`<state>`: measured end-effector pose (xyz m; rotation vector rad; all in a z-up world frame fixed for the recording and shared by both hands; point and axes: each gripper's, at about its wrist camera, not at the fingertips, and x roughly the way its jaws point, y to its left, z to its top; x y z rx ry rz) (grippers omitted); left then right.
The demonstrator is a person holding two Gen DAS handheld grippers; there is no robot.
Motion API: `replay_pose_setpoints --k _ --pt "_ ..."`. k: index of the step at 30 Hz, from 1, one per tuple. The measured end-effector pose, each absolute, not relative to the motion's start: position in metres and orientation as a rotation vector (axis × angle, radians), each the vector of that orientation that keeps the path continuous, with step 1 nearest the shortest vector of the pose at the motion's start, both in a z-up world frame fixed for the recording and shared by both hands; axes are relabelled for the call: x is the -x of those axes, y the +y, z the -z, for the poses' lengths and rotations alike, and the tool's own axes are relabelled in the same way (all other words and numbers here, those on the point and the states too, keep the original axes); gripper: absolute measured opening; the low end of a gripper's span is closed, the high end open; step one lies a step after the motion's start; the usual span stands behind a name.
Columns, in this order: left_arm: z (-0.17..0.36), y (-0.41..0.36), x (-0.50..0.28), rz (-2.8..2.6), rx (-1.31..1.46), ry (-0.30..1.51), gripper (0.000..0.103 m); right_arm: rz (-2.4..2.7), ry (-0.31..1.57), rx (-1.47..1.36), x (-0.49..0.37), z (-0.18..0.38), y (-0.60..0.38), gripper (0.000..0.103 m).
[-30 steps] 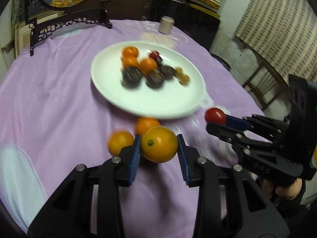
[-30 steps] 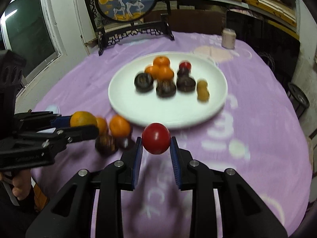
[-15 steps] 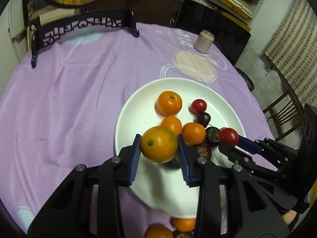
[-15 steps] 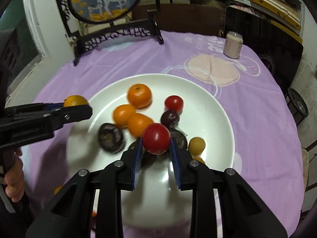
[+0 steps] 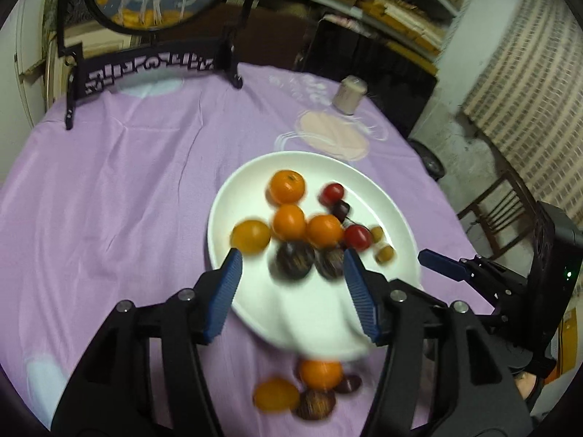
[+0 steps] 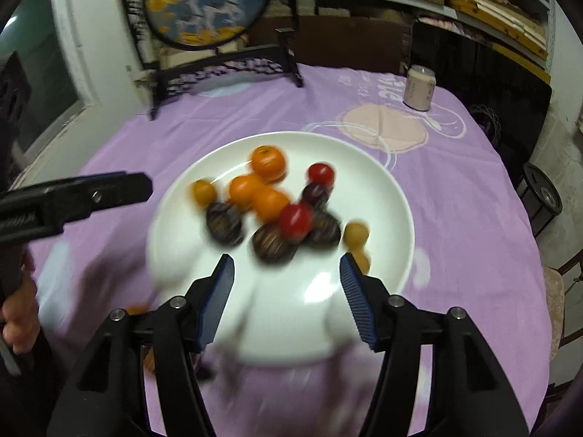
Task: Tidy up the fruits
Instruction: 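Carry the orange and tomato onto the white plate and open both tools, then grasp a stemmed dark plum with the right tool while the left tool grasps a mangosteen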
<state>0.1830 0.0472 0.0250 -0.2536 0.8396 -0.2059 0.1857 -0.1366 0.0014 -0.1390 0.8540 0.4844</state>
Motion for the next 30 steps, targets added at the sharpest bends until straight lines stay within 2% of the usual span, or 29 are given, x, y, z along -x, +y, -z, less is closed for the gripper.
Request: replay_pose_setpoints --k 1,3,13,18,26,28,30 --pt "-0.027 0.046 -0.169 0.207 0.246 0.823 0.067 -0.497 0.848 0.134 -0.173 -0.002 -0.139 0.065" --pt "-0.028 0.045 -0.138 0.216 0.237 0.796 0.067 -0.517 0.841 0.114 -0.150 -0.003 -0.146 0.071" --pt "-0.005 0.057 -0.062 0.179 0.228 0.818 0.067 -0.540 0.897 0.112 -0.099 0.023 -0.144 0.071" --pt "0.020 0.061 -0.042 0.181 0.232 0.872 0.067 -0.525 0.922 0.196 -0.096 0.055 -0.123 0.071" --pt "0.038 0.066 -0.026 0.190 0.244 0.923 0.067 -0.510 0.930 0.248 -0.116 0.071 -0.099 0.071" --pt "0.038 0.065 -0.025 0.196 0.244 0.923 0.067 -0.530 0.925 0.274 -0.118 0.074 -0.091 0.065" --pt "0.037 0.062 -0.025 0.204 0.241 0.921 0.067 -0.573 0.908 0.288 -0.116 0.072 -0.084 0.038"
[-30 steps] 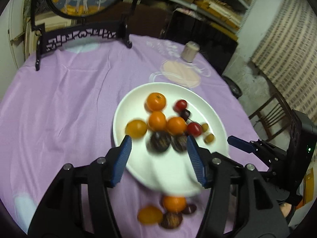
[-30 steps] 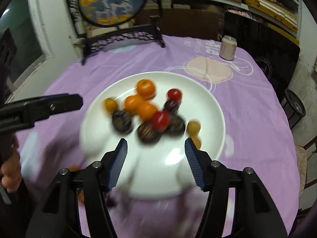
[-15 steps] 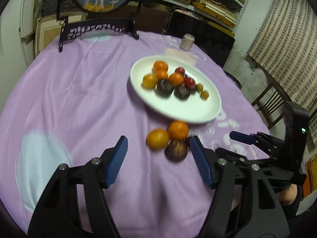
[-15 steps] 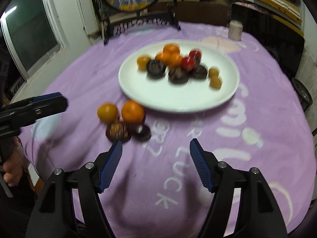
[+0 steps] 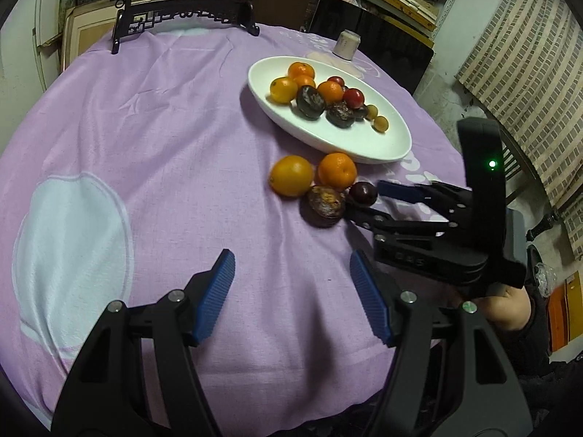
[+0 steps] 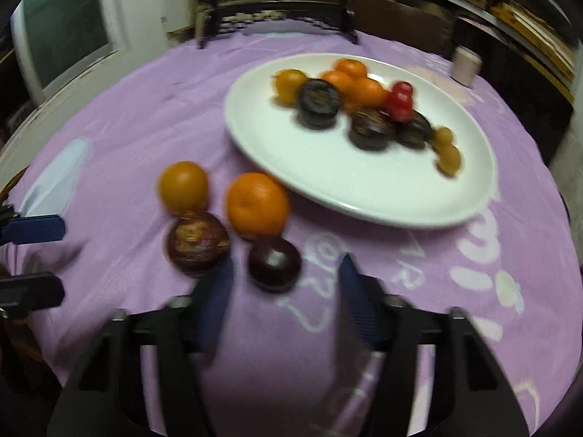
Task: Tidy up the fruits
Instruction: 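Grasp a stemmed dark plum with the right tool while the left tool grasps a mangosteen, then carry the plum and mangosteen onto the white plate and open both tools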
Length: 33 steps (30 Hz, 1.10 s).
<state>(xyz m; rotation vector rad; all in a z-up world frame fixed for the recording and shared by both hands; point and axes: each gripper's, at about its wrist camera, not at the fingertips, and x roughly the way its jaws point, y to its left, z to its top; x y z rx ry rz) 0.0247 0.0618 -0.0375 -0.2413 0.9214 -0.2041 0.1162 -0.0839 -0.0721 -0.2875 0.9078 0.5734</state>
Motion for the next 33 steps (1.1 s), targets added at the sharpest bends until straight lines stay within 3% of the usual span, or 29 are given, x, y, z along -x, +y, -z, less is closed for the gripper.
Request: replay_pose_setpoints --k 1,14,21,23,25,33 --pt "0.037 0.060 -0.025 0.208 0.239 0.922 0.067 -0.588 0.906 0.290 -0.115 0.071 -0.083 0.031" --pt "0.052 0.016 -0.073 0.238 0.188 0.941 0.067 -0.512 0.930 0.105 -0.084 0.060 -0.155 0.031" --pt "0.070 -0.003 -0.100 0.209 0.115 0.946 0.060 -0.497 0.928 0.066 -0.076 0.061 -0.175 0.031" --pt "0.072 -0.009 -0.102 0.176 0.067 0.933 0.054 -0.506 0.928 0.066 -0.077 0.061 -0.173 0.031" --pt "0.071 -0.011 -0.099 0.143 0.045 0.936 0.039 -0.522 0.929 0.074 -0.075 0.061 -0.170 0.031" --pt "0.057 -0.002 -0.073 0.226 0.118 0.928 0.039 -0.534 0.924 0.066 -0.076 0.056 -0.164 0.031"
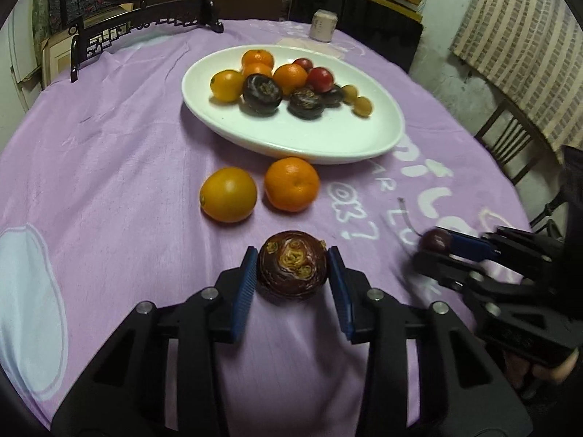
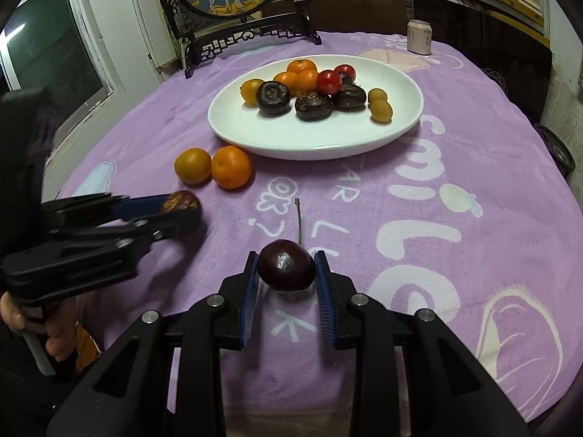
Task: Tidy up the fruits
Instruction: 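Carry the plum and mangosteen onto the white plate and open both tools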
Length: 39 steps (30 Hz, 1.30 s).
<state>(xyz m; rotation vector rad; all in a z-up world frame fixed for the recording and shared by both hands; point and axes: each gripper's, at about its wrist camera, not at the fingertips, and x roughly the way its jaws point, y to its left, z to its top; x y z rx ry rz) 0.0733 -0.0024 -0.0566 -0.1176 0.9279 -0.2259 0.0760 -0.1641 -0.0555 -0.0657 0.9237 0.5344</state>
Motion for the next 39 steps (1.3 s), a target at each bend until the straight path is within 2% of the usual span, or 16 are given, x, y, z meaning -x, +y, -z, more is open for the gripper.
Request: replay_pose_setpoints --k 7,15,27,33,39 --pt "0.037 0.006 -0.055 0.267 0.138 0.884 0.039 -0.552 0.912 0.056 -0.081 0.047 -0.158 0.031" --pt "0.021 0.017 -0.073 0.263 0.155 0.877 0.039 -0.567 0.871 0.066 -0.096 0.030 -0.150 0.031" --pt "-0.010 0.007 -0.178 0.211 0.130 0.869 0.040 -0.547 0.824 0.073 -0.167 -0.001 -0.141 0.031" --pt "0.004 0.001 -0.241 0.183 0.147 0.914 0.040 -0.445 0.843 0.072 -0.230 0.009 -0.140 0.031" --pt "0.023 -0.001 -0.256 0.193 0.143 0.944 0.040 -0.419 0.888 0.058 -0.256 0.027 -0.141 0.031"
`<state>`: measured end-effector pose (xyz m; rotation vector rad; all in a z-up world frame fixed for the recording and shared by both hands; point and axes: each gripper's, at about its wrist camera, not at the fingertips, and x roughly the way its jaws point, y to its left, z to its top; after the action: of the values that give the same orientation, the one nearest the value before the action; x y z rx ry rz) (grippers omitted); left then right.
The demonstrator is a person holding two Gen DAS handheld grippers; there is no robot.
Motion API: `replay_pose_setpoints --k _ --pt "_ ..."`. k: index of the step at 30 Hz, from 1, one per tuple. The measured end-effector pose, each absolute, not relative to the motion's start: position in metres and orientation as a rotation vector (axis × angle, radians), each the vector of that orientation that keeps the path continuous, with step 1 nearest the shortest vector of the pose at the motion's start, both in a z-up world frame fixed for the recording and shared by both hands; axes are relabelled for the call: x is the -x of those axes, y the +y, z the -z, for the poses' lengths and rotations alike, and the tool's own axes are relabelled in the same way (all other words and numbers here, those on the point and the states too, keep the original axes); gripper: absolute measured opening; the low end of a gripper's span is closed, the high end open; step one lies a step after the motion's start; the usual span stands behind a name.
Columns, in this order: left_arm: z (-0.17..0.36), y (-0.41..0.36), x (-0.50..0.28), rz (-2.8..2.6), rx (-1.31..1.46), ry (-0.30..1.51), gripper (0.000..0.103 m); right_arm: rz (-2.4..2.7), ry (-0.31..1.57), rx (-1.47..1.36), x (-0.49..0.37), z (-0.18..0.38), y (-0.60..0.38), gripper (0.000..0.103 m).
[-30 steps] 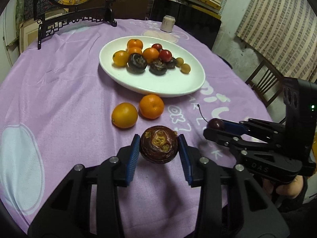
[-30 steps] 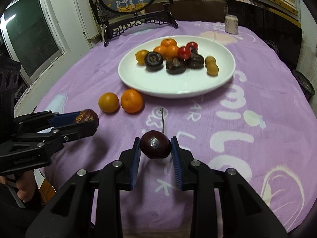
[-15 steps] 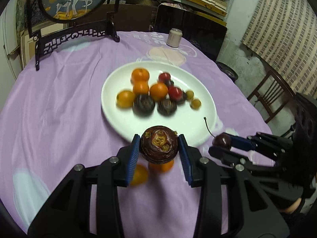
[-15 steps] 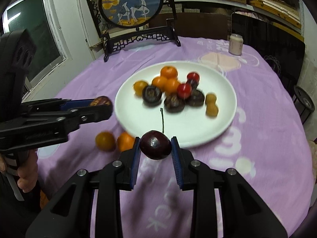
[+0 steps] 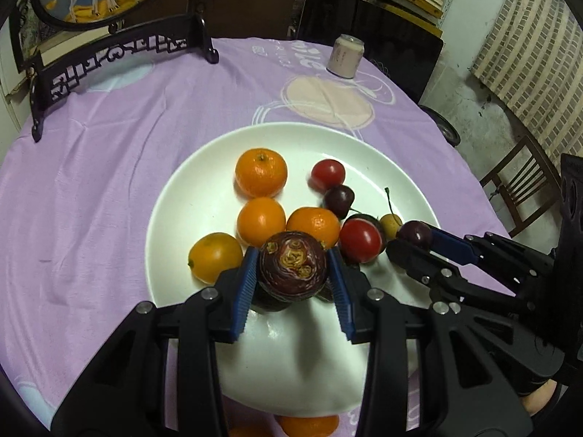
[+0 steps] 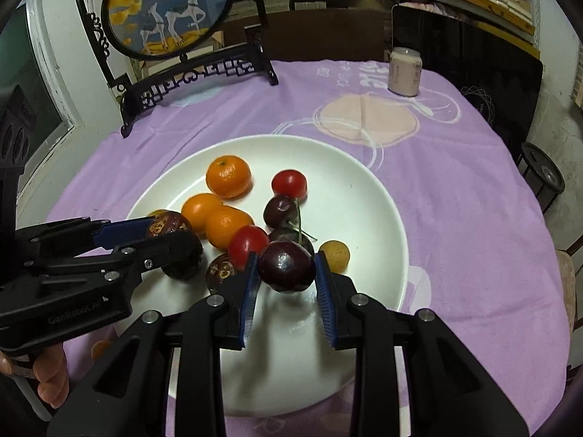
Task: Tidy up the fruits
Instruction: 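Carry the plum and mangosteen onto the white plate and open both tools, then grasp the last orange with the left tool while the right tool grasps the tangerine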
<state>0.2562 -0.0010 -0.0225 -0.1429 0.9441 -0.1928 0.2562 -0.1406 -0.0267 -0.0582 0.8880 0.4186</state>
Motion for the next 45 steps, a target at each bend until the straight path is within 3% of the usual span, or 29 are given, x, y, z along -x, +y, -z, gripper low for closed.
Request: replay_pose_setpoints --k 1,2,3,4,6,12,15,17,26,34,38,42,44,45 --pt "0.022 -0.001 -0.256 0.193 0.140 0.941 0.040 -0.415 0.892 0.056 -0.257 0.028 -0.140 0.031" --pt "0.022 -0.001 -0.256 0.198 0.149 0.941 0.040 -0.410 0.896 0.056 -0.257 0.029 -0.140 0.037" --pt "0.021 0.000 -0.256 0.203 0.163 0.937 0.044 -0.402 0.896 0.056 -0.257 0.028 -0.140 0.051" --pt "0.019 0.002 -0.254 0.209 0.178 0.930 0.049 -0.390 0.890 0.054 -0.255 0.026 -0.142 0.053" --pt "0.011 0.007 -0.247 0.206 0.196 0.898 0.053 -0.377 0.868 0.055 -0.248 0.017 -0.144 0.054" --pt "-0.016 0.027 -0.199 0.203 0.247 0.823 0.055 -0.396 0.788 0.072 -0.195 -0.014 -0.157 0.054" --pt "-0.024 0.038 -0.161 0.180 0.243 0.771 0.069 -0.441 0.784 0.057 -0.153 -0.017 -0.164 0.061" --pt "-0.022 0.045 -0.133 0.164 0.238 0.756 0.069 -0.474 0.798 0.041 -0.132 -0.011 -0.165 0.064" --pt "0.007 0.080 -0.063 0.082 0.263 0.792 0.069 -0.593 0.913 0.080 -0.090 0.036 -0.119 0.064" --pt "0.027 0.102 -0.034 0.070 0.307 0.823 0.069 -0.550 0.901 0.107 -0.113 0.054 -0.088 0.064" --pt "0.030 0.101 -0.033 0.098 0.305 0.831 0.069 -0.511 0.928 0.159 -0.125 0.065 -0.072 0.052" --pt "0.030 0.093 -0.036 0.130 0.287 0.837 0.069 -0.486 0.922 0.201 -0.136 0.072 -0.058 0.050" --pt "0.031 0.088 -0.037 0.138 0.280 0.841 0.069 -0.508 0.928 0.188 -0.141 0.071 -0.054 0.037" --pt "0.031 0.087 -0.036 0.138 0.277 0.842 0.069 -0.517 0.933 0.187 -0.142 0.070 -0.053 0.037"
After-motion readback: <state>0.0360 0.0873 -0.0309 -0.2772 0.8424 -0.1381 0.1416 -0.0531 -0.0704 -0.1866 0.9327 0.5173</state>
